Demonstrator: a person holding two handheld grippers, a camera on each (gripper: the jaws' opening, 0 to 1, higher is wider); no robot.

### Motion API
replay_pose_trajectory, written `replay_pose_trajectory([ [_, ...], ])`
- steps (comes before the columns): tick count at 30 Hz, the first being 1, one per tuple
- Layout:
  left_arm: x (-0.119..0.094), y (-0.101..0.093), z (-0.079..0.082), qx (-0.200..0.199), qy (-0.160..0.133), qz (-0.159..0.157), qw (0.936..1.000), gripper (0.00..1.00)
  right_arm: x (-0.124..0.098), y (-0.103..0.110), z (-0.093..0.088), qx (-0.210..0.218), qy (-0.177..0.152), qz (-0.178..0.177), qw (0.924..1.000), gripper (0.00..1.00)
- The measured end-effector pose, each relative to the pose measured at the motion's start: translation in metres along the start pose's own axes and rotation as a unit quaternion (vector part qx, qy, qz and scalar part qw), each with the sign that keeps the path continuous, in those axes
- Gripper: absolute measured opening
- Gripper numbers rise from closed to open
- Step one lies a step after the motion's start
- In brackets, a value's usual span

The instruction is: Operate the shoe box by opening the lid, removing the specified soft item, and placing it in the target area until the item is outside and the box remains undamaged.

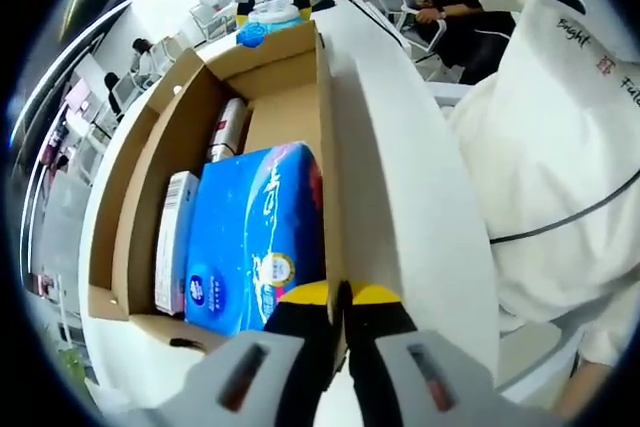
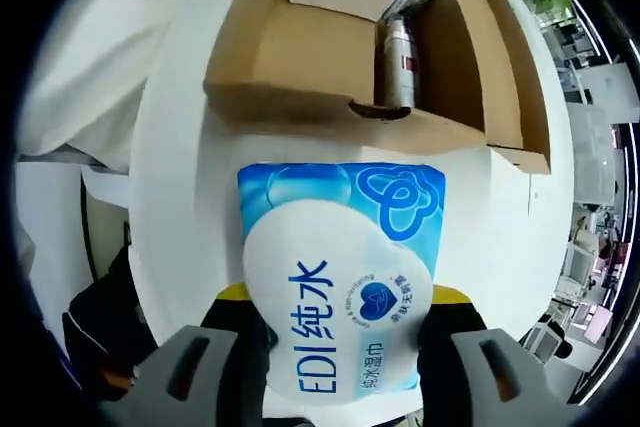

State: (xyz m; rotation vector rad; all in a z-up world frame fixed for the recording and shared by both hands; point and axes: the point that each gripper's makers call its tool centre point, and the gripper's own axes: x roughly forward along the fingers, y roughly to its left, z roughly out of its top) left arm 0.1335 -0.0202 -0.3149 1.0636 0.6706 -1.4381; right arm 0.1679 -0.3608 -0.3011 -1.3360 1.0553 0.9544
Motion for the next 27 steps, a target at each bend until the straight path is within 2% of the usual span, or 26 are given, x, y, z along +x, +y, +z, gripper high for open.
replay_pose_trajectory([
  [5, 0.0002, -0.0003, -0.0002, -0.002, 0.005, -0.001, 1.0000, 0.03, 0.0009, 0.0027, -0.0031, 0.002, 0.005, 0.003, 1.0000, 0.58],
  [10, -0.0001, -0.0004, 0.0001, 0.004, 0.003, 0.003, 1.0000, 0.03, -0.0004, 0.0032, 0.0042, 0.005, -0.011, 0.005, 0.9999, 0.58],
  [16, -0.0004, -0.0007, 0.0006, 0.003, 0.003, 0.005, 1.0000, 0.03, 0.0055, 0.0031, 0.0036, 0.003, -0.005, 0.010, 0.9999, 0.58],
  [23, -0.0009, -0.0002, 0.0004, 0.005, -0.001, 0.006, 1.0000, 0.03, 0.0050, 0.0021, 0.0033, 0.017, -0.028, 0.021, 0.9992, 0.58],
  [27, -0.0007, -0.0002, 0.0005, 0.002, 0.001, 0.006, 1.0000, 0.03, 0.0077, 0.0033, 0.0015, 0.013, -0.020, 0.023, 0.9995, 0.58],
])
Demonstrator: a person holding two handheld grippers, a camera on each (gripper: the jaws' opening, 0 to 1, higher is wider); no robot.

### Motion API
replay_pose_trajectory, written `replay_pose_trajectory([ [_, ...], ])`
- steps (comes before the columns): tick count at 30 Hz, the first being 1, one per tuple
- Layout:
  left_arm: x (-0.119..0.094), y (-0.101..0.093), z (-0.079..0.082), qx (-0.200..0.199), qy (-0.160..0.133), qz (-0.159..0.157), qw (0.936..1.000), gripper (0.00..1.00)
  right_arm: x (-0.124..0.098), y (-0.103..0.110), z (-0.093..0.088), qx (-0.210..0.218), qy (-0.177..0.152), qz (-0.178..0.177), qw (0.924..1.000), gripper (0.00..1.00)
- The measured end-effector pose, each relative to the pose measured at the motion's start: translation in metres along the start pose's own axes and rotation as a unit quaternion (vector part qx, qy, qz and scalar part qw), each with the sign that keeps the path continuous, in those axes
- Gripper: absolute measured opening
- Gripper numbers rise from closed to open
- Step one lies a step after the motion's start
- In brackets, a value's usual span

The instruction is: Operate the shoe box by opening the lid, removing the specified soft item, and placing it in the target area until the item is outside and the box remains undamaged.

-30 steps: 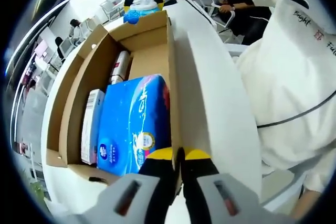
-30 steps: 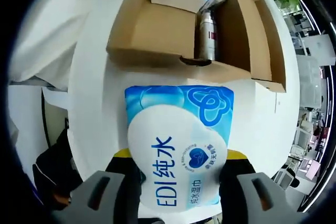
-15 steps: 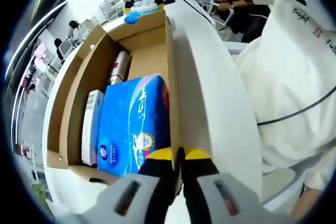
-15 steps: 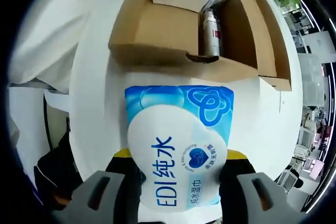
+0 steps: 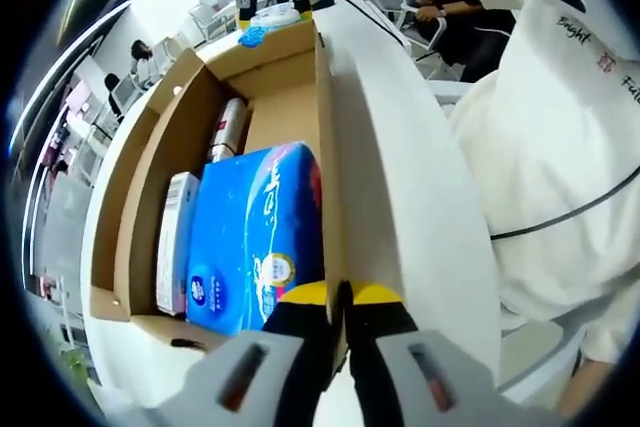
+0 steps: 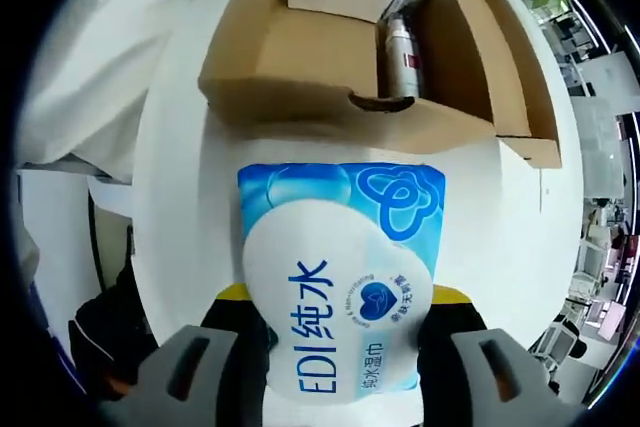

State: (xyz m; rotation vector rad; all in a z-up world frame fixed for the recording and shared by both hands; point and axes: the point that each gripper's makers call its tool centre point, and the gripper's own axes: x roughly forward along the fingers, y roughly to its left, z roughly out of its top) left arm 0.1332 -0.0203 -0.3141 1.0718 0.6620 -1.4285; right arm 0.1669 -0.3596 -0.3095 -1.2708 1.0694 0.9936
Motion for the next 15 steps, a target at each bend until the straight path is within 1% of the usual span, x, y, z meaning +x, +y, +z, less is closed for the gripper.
replay_pose_trajectory([
  [2, 0.000, 0.000, 0.000, -0.001, -0.001, 0.001, 1.0000, 0.03, 0.002, 0.001, -0.004, 0.003, 0.006, 0.005, 1.0000, 0.58],
  [7, 0.000, 0.000, 0.000, 0.000, -0.002, 0.001, 1.0000, 0.04, 0.006, 0.003, -0.011, 0.010, 0.007, 0.007, 0.9999, 0.58],
  [10, 0.000, 0.000, 0.000, -0.003, 0.000, -0.002, 1.0000, 0.03, 0.008, 0.004, -0.011, 0.012, 0.003, 0.012, 0.9999, 0.58],
  [15, 0.000, 0.000, 0.000, -0.003, 0.000, 0.000, 1.0000, 0.03, 0.008, 0.002, -0.008, 0.010, 0.000, 0.009, 0.9999, 0.58],
])
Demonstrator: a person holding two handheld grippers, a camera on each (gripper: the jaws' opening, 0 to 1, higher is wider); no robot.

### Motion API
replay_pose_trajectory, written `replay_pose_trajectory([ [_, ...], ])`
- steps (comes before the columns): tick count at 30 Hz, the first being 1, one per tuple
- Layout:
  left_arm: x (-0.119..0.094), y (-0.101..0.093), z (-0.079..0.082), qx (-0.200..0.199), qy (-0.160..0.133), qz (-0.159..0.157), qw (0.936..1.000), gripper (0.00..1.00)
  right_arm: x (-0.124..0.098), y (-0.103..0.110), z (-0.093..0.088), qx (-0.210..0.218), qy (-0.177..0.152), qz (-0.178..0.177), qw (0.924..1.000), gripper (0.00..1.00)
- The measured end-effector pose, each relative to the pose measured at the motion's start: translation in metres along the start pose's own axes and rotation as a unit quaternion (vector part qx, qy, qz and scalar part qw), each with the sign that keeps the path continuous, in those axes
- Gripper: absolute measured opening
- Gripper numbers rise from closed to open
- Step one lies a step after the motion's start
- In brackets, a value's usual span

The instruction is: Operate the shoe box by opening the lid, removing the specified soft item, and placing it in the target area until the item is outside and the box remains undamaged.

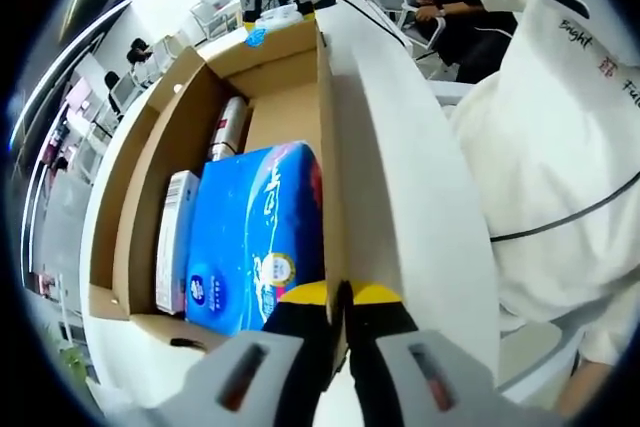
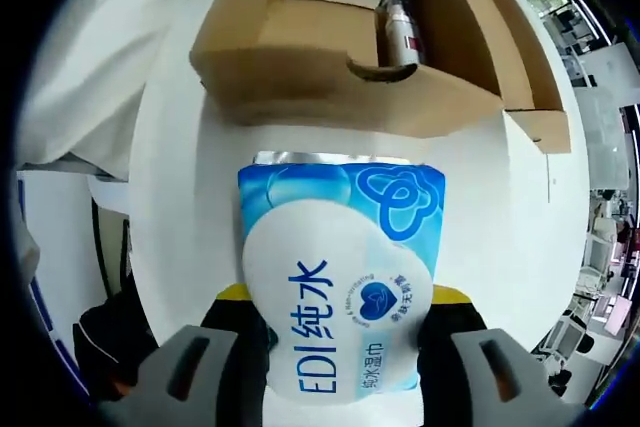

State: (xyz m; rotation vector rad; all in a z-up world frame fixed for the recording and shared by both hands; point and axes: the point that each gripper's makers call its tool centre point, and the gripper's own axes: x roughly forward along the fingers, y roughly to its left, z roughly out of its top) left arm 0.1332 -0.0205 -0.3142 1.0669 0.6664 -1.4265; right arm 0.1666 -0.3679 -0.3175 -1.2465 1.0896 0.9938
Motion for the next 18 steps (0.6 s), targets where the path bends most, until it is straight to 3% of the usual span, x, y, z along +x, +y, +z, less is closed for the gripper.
replay_pose_trajectory([
  [6, 0.000, 0.000, 0.000, -0.001, 0.000, 0.000, 1.0000, 0.04, 0.002, 0.001, 0.006, -0.006, -0.005, 0.009, 0.9999, 0.58],
  [18, 0.000, 0.000, 0.000, -0.004, 0.001, -0.002, 1.0000, 0.03, 0.012, 0.005, 0.002, 0.004, -0.002, 0.030, 0.9995, 0.60],
])
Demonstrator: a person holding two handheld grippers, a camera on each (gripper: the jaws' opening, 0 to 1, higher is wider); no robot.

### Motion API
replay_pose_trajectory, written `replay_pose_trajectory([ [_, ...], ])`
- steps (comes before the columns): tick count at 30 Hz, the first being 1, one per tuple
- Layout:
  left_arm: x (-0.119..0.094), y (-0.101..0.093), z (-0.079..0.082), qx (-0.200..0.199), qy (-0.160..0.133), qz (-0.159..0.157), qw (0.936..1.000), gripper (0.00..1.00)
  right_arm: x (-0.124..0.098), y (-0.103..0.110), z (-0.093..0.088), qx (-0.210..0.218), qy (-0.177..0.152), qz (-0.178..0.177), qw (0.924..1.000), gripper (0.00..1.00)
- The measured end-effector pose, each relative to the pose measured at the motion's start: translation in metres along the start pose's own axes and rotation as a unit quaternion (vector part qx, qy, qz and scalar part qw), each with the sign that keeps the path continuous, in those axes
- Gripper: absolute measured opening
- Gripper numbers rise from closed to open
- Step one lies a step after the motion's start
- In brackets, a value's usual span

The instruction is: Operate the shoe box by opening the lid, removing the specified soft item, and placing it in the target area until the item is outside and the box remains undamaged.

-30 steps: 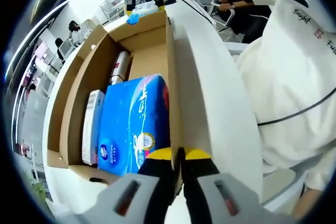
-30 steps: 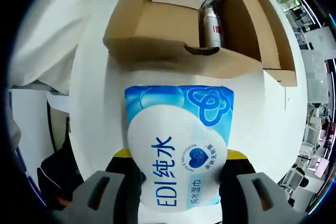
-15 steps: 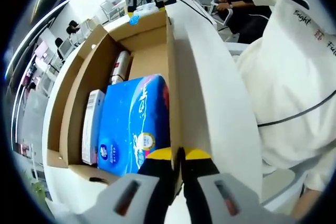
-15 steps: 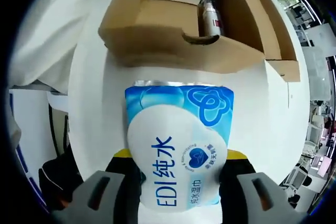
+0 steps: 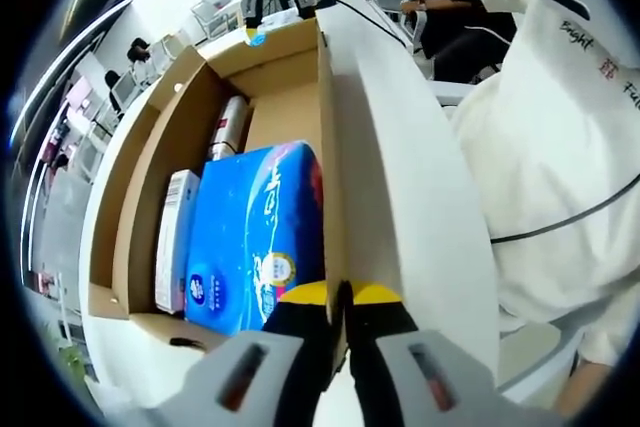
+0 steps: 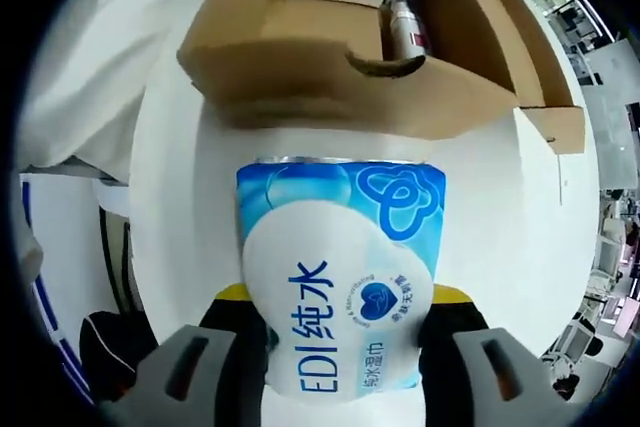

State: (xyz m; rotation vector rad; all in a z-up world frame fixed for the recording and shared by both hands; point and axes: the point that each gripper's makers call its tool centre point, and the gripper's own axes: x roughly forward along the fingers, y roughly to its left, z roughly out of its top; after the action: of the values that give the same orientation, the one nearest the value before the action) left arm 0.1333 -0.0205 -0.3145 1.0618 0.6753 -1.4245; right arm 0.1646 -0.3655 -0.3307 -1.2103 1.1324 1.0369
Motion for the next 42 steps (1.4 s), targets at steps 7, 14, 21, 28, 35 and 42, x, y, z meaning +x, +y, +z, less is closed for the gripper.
replay_pose_trajectory([
  [7, 0.000, 0.000, 0.000, 0.001, -0.001, 0.001, 1.0000, 0.03, 0.001, -0.001, -0.001, -0.018, 0.009, -0.004, 0.9998, 0.62],
  [14, 0.000, 0.000, 0.000, 0.000, -0.001, -0.001, 1.0000, 0.03, -0.005, -0.003, 0.001, -0.020, 0.007, -0.017, 0.9996, 0.63],
  [21, 0.000, 0.000, 0.000, -0.001, -0.001, 0.000, 1.0000, 0.03, -0.024, -0.005, 0.006, 0.003, -0.025, -0.037, 0.9990, 0.58],
  [28, 0.000, 0.001, 0.000, -0.015, 0.001, -0.010, 0.9998, 0.03, -0.051, -0.005, 0.016, 0.043, -0.061, -0.041, 0.9964, 0.54],
  [35, 0.000, 0.001, -0.002, -0.014, 0.000, -0.012, 0.9998, 0.03, -0.079, -0.023, 0.020, 0.064, -0.110, -0.103, 0.9865, 0.46],
  [42, -0.001, 0.001, -0.002, -0.019, -0.002, -0.011, 0.9997, 0.03, -0.108, -0.050, 0.028, 0.153, -0.201, -0.199, 0.9469, 0.43],
])
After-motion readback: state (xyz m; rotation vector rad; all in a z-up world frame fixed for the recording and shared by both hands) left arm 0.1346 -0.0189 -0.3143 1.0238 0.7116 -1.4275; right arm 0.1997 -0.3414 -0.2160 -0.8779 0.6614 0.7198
